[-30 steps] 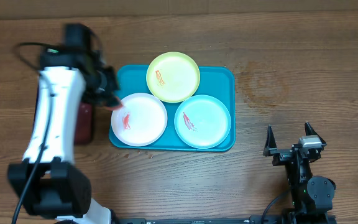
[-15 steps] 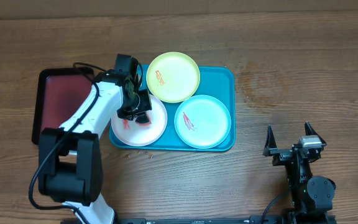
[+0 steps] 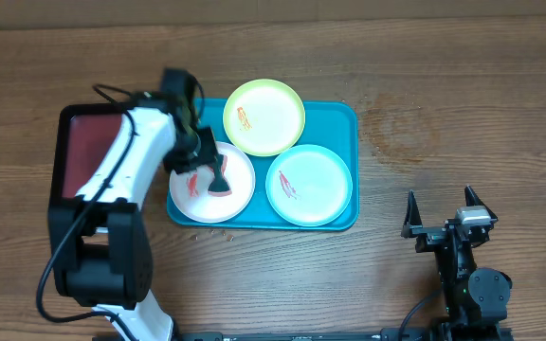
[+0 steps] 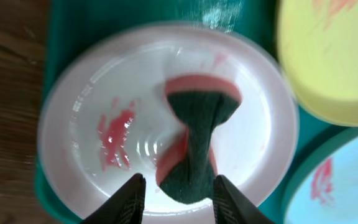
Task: Clean dirty plates on tray and stack at the side
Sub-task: 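Carry the sponge with the left gripper onto the white plate, then move the right gripper over the tray toward the white plate rim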
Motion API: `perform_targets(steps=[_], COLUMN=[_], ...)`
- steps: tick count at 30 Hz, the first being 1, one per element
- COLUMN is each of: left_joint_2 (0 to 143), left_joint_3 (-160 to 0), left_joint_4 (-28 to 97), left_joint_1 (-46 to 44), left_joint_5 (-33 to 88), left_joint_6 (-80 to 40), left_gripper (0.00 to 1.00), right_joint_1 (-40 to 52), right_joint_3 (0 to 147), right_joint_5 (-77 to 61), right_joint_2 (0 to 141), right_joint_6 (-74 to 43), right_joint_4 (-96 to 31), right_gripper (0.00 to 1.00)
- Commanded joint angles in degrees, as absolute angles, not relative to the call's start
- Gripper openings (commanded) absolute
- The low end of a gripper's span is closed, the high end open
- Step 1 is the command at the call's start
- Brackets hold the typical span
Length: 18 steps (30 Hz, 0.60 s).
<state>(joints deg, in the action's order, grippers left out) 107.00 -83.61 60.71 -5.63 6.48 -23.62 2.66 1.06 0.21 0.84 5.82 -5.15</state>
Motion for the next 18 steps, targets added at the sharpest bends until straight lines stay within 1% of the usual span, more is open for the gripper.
perform_targets(steps=[1,2,3,4,6,7,8,15,18], left_joint_2=[107.02,107.02,107.02,107.02,107.02,107.07,107.13,107.15,107.15], left_joint_3=[-91.35,-92.92,-94.04,-94.63,-94.76,-94.72,-94.67,-94.67,-94.65], left_joint_4=[64.23,65.19,65.76,65.78,65.71,65.73,65.76,65.78,65.80], left_joint_1=[-4.01,-3.77,-3.64,-3.51,-3.51,-3.49,-3.49,-3.51,-3.51], left_joint_5=[5.80,5.80,5.78,5.78,5.56,5.28,4.91,4.27,4.27], left_joint_6=[-22.76,-22.76,-22.76,-22.76,-22.74,-22.72,-22.74,-22.74,-22.72], left_gripper=[0.40,0.46,0.56,0.69,0.87,0.98,1.00,1.00,1.00], right_joint_1=[2.52,2.52,2.52,2.52,2.52,2.52,2.52,2.52,2.61], right_joint_3=[0.47,0.47,0.47,0.47,0.47,0.47,0.47,0.47,0.47], right_joint_5=[-0.05,-0.05,-0.05,-0.05,-0.05,-0.05,-0.05,-1.04,-11.46], right_joint_2=[0.16,0.16,0.16,0.16,0.16,0.16,0.16,0.16,0.16], right_joint_6=[5.85,5.85,5.85,5.85,5.85,5.85,5.85,5.58,3.03], right_joint_4=[-4.82,-4.82,-4.82,-4.82,-4.82,-4.82,-4.82,-4.21,-3.05], right_gripper=[1.00,1.00,1.00,1.00,1.00,1.00,1.00,1.00,1.00])
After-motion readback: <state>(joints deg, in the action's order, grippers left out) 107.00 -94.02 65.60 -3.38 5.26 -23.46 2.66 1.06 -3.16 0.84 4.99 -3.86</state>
